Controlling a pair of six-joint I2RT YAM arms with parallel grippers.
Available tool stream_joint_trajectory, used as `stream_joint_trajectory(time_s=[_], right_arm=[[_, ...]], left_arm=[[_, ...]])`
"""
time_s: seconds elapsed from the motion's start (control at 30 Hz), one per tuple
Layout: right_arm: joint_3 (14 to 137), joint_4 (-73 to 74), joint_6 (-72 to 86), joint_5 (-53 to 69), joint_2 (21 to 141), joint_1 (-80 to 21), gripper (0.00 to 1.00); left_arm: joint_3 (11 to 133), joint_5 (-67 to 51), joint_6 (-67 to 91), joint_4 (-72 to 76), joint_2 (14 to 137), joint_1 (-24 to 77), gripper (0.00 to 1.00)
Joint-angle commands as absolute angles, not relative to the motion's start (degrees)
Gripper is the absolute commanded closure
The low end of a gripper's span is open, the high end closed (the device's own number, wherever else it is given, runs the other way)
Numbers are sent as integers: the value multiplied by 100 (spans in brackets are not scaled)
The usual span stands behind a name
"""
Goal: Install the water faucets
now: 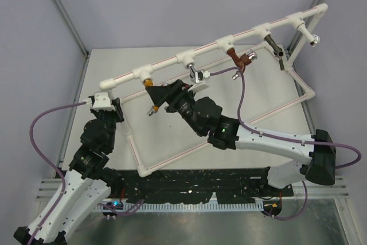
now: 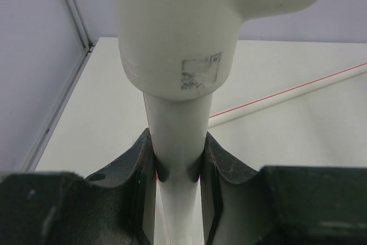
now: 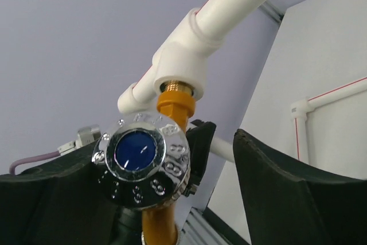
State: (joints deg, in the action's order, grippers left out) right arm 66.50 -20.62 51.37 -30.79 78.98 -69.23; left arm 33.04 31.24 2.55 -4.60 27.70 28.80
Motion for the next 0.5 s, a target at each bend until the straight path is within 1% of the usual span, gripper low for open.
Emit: stream_joint_trajectory(time_s=[0.0,0.03,0.07,0.1,0.17,0.33,0.37,0.4,0.47], right_arm=[[6609,-2566,4888,-3130,7533,-6759,14],[6601,-2558,4530,-3077,7497,-6759,11],[6601,-2471,4361,-3015,7419,-6767,4],[6601,-2418,3950,-2997,7374,-6794,2],[6679,-2251,3152,-2909,7243,-6838,4],[7109,-1469,873,-2891,6900,-7180,4],[7171,-1276,35,-2831,6873,-7250,5],[7320,-1179,-400,-2839,6856,-7416,4],[7548,-801,-1996,-2900,6864,-7627,5]], left_arm=[[3340,2276,325,-132,2804,3059,100],[3349,2276,316,-149,2804,3059,100],[3340,2276,316,-149,2804,3050,100],[3340,2285,308,-141,2795,3050,100],[3340,2294,299,-141,2812,3059,100],[3349,2285,290,-141,2830,3059,100],[3349,2276,290,-141,2830,3059,100],[3349,2259,290,-141,2821,3050,100],[3349,2259,299,-149,2848,3059,100]])
